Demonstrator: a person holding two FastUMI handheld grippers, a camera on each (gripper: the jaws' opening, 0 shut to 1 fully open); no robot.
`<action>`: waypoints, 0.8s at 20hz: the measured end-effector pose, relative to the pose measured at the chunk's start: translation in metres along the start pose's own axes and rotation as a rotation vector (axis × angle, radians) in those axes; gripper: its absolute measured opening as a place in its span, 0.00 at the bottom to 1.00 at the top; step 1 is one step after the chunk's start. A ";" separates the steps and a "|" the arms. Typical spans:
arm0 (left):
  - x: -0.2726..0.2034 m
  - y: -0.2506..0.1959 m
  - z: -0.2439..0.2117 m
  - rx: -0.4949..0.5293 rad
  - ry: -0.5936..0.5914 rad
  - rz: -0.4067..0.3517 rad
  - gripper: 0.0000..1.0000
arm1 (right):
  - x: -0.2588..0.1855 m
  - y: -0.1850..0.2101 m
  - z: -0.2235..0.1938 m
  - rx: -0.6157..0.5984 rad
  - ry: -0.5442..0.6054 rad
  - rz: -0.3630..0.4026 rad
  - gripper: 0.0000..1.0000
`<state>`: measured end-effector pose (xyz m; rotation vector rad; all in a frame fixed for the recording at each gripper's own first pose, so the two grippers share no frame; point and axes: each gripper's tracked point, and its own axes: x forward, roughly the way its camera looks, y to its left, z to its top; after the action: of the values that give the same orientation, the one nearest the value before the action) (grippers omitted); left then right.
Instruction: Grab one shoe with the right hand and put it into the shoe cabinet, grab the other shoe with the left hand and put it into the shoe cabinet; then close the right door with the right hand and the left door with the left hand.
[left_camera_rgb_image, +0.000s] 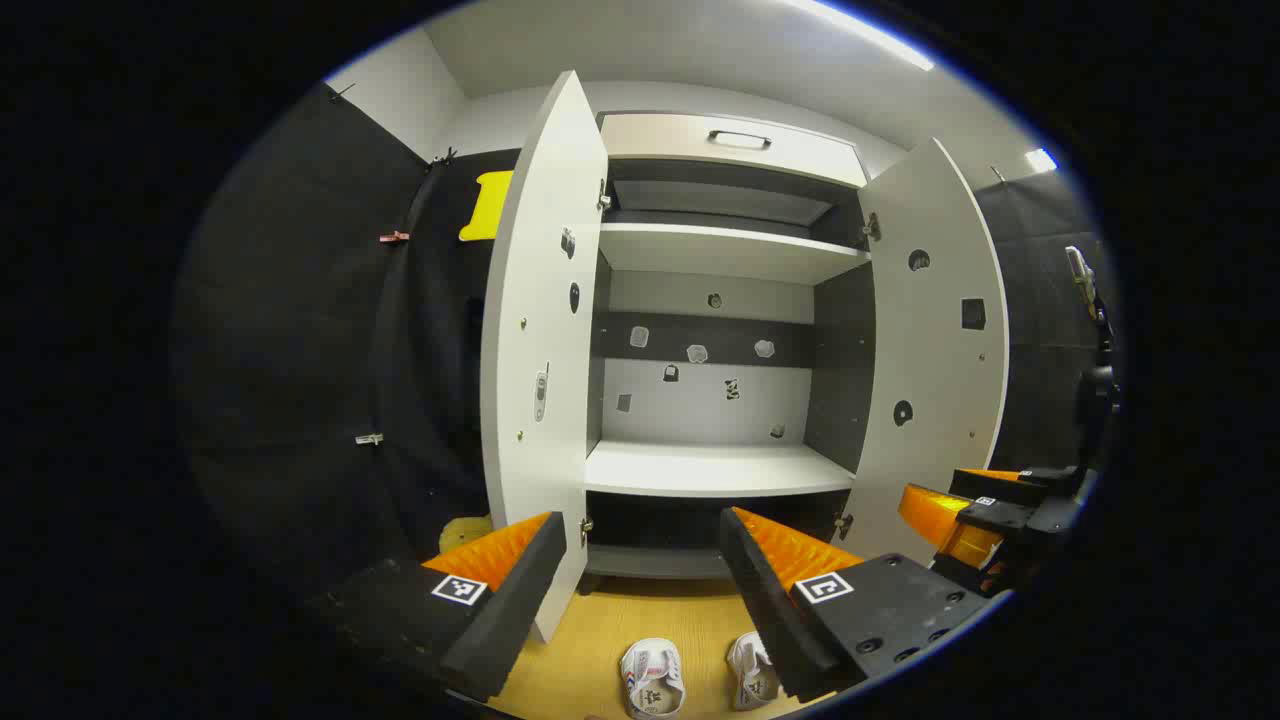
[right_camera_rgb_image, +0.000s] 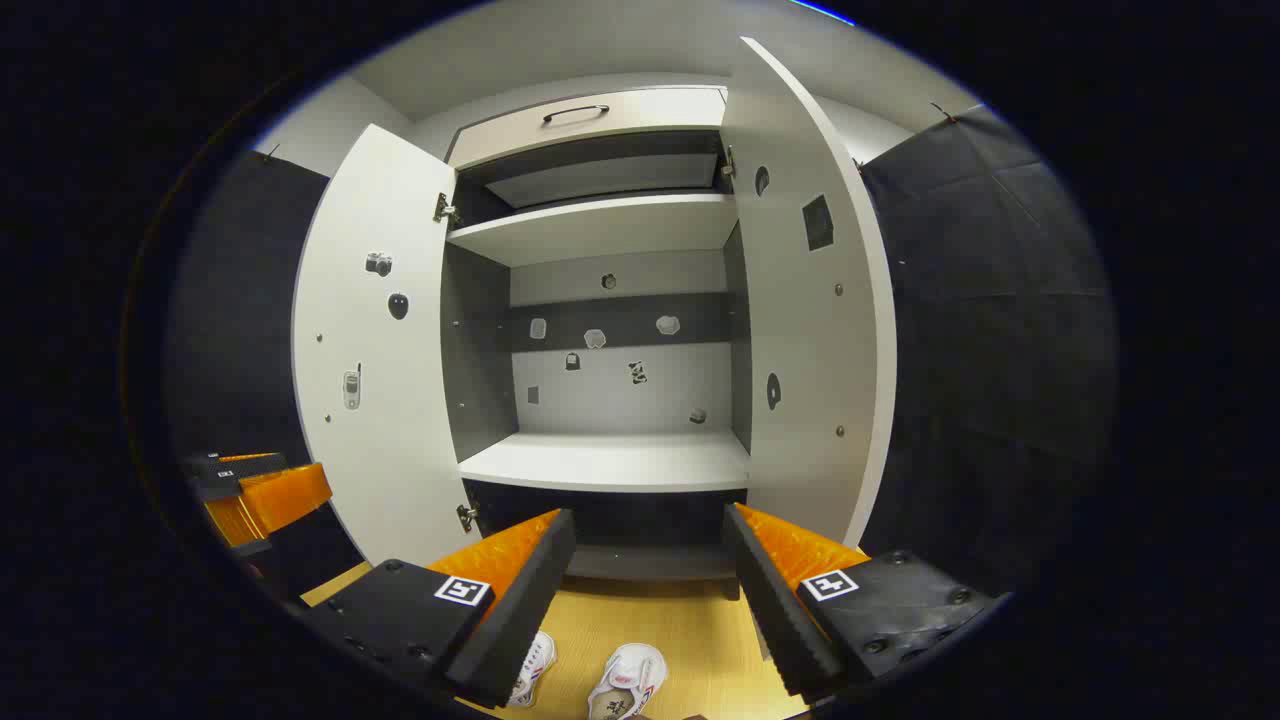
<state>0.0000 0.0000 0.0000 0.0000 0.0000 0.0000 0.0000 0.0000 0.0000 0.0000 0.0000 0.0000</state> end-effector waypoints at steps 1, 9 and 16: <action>-0.001 0.004 -0.001 0.008 0.000 0.006 0.96 | -0.001 0.002 -0.001 -0.005 0.004 0.001 0.97; -0.009 0.021 -0.003 0.012 0.005 0.015 0.96 | -0.006 0.015 0.003 -0.010 -0.007 0.006 0.97; -0.010 0.020 -0.009 0.008 0.005 0.001 0.96 | -0.010 0.013 0.002 -0.007 -0.008 -0.005 0.97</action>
<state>-0.0102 0.0195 -0.0091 0.0081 0.0048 0.0005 -0.0096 0.0126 0.0018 -0.0069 -0.0078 -0.0049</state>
